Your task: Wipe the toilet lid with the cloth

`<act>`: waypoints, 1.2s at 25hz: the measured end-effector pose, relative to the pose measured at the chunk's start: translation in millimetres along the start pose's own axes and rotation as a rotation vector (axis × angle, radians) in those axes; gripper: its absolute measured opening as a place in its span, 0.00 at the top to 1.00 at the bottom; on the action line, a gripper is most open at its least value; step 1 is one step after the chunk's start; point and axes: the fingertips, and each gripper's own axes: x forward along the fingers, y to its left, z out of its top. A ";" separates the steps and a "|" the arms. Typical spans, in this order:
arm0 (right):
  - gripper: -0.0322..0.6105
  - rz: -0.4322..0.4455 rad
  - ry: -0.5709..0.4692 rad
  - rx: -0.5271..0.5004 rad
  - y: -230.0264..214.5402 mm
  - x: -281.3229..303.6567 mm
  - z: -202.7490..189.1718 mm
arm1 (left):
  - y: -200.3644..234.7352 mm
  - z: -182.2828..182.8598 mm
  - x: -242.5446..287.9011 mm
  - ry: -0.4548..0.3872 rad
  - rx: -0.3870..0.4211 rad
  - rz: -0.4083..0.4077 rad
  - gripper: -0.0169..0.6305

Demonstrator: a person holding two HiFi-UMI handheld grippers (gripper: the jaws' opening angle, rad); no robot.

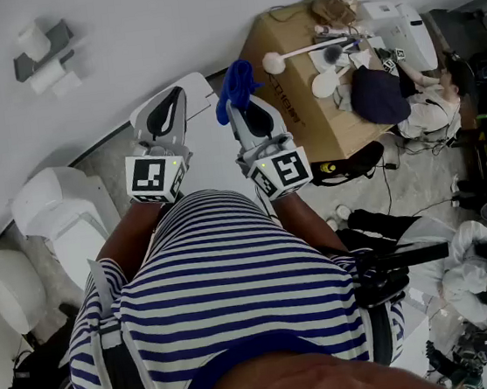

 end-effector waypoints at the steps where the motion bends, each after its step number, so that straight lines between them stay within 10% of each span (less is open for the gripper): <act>1: 0.87 0.000 0.000 0.000 1.5 -0.3 -0.8 | 0.3 -0.5 -1.4 0.000 -0.001 0.000 0.97; 20: 0.87 0.013 0.085 0.037 -7.6 26.2 -39.9 | 30.0 -42.7 8.6 0.066 -0.060 0.042 0.97; 30: 0.87 0.000 0.269 0.060 -43.6 128.2 -162.3 | 113.1 -183.3 55.9 0.232 -0.152 0.109 0.97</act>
